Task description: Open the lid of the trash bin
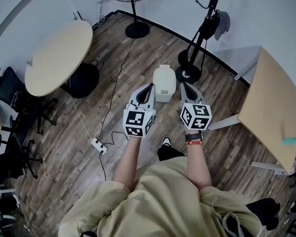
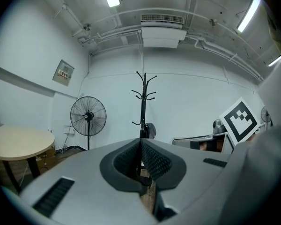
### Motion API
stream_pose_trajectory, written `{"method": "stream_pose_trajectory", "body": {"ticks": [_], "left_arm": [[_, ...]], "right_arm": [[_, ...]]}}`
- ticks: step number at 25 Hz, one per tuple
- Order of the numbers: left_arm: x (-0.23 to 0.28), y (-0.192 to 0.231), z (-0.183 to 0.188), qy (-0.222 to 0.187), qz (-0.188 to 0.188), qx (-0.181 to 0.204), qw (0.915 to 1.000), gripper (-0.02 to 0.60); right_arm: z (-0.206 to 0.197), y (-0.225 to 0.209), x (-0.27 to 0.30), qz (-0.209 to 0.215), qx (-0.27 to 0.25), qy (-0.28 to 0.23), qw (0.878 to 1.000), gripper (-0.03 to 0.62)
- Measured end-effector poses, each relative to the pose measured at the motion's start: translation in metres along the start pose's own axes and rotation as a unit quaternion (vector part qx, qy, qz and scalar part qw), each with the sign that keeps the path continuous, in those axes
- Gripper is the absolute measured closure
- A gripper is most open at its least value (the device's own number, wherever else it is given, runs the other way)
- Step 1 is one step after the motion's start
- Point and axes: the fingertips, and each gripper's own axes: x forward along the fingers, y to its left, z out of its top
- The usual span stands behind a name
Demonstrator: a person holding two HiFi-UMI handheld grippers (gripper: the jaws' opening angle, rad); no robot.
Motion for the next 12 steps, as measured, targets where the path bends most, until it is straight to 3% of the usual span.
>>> {"method": "stream_pose_trajectory", "body": {"ticks": [12], "left_arm": [[0.095, 0.005, 0.01, 0.002, 0.016, -0.007, 0.9998, 0.558]], "right_arm": [[0.026, -0.062, 0.066, 0.023, -0.008, 0.009, 1.0, 0.579]]}}
